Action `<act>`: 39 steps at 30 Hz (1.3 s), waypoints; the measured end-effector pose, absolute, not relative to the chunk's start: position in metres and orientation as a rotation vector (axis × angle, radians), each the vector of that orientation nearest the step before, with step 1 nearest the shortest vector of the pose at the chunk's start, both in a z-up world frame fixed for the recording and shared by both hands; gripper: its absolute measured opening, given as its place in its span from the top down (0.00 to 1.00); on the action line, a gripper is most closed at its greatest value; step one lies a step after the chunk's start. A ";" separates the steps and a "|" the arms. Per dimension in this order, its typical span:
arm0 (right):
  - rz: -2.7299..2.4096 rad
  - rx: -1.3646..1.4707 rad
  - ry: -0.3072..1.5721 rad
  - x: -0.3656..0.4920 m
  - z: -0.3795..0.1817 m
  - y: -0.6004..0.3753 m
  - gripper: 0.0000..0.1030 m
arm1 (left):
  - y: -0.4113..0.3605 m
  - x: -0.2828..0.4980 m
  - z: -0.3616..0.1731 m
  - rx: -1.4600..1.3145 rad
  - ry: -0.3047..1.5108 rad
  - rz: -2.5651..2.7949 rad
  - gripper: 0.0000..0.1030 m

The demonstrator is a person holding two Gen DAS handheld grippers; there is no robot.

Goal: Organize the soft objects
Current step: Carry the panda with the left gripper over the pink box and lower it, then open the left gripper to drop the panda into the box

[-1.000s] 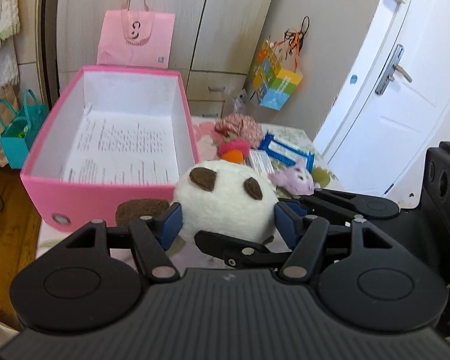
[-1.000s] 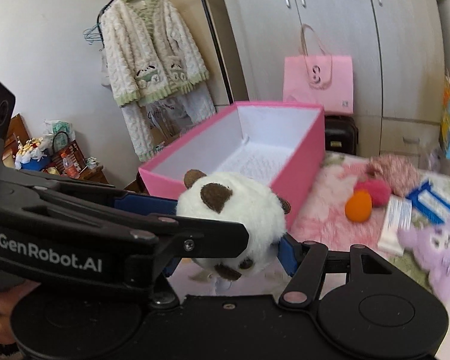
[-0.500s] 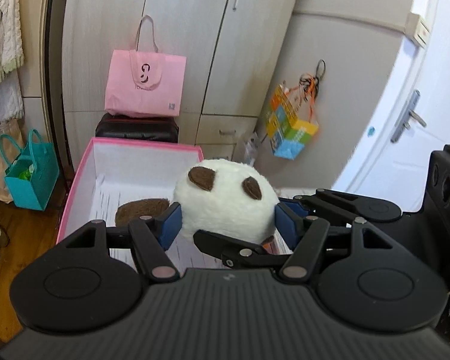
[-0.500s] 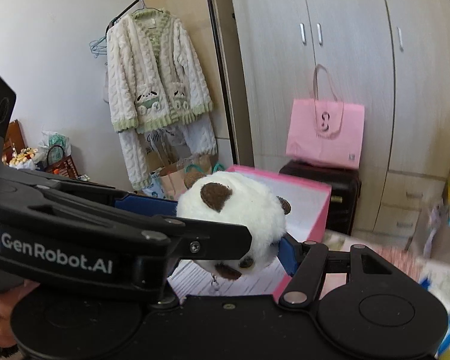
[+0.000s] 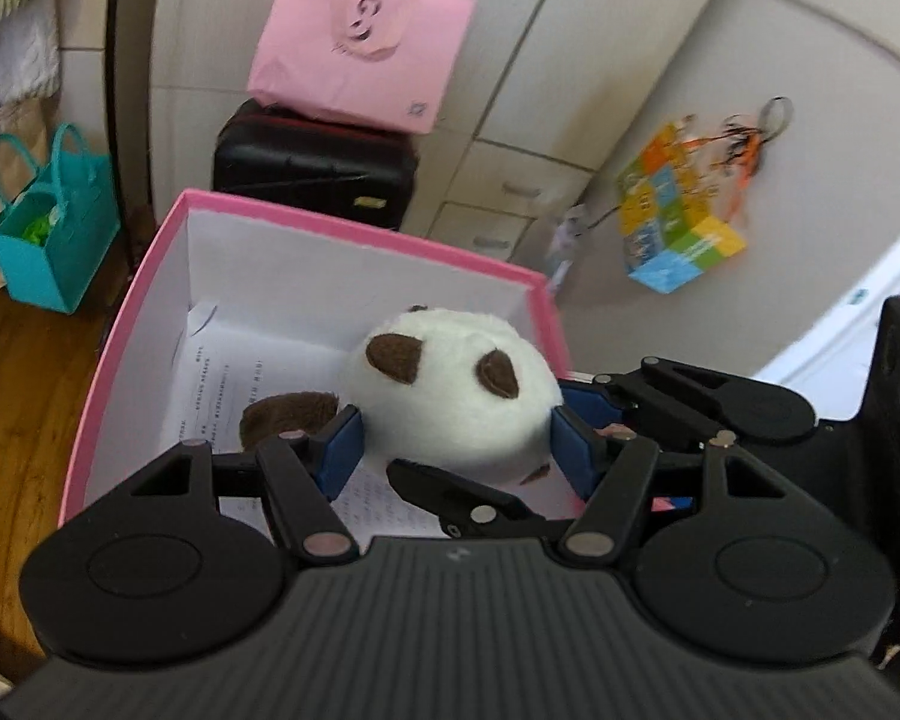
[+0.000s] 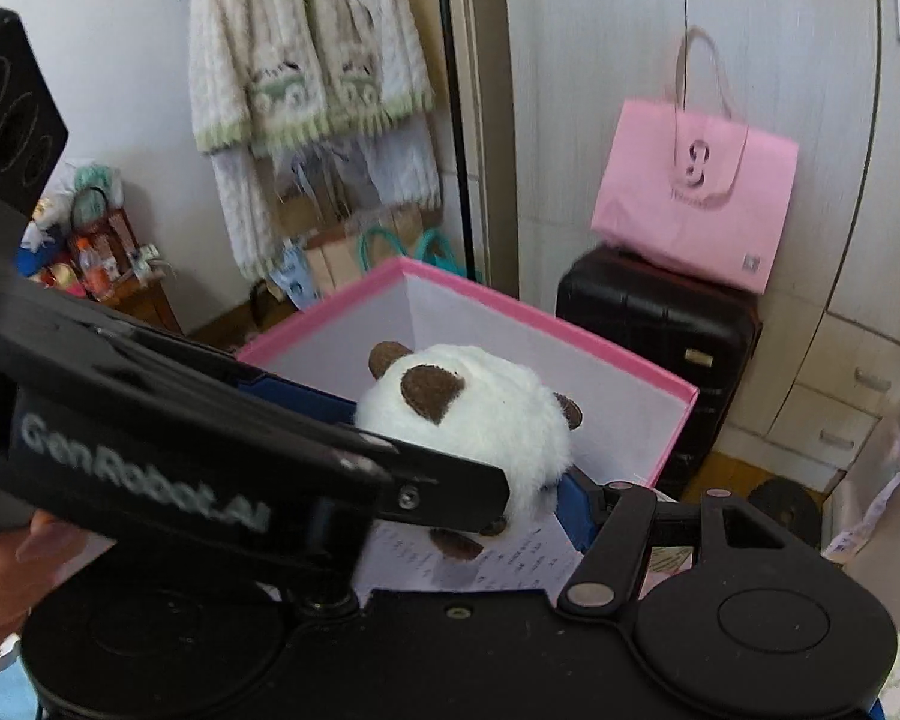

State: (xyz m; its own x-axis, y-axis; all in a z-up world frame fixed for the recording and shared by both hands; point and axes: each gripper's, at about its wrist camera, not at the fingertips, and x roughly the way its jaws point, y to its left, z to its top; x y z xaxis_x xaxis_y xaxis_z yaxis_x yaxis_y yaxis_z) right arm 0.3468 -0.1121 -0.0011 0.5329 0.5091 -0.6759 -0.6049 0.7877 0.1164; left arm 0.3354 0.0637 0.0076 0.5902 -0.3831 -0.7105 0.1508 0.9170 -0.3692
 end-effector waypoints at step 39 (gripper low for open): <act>0.662 -0.229 0.727 0.209 0.078 -0.149 0.29 | 0.058 0.177 0.101 0.046 0.664 -0.451 0.29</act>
State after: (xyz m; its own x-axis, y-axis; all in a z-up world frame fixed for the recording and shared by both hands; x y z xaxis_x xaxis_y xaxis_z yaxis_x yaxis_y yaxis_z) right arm 0.2089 -0.1490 0.0776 0.5565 0.4786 -0.6791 -0.6316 0.7748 0.0285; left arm 0.1771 0.0576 0.1011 0.6948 -0.3891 -0.6049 0.4182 0.9028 -0.1005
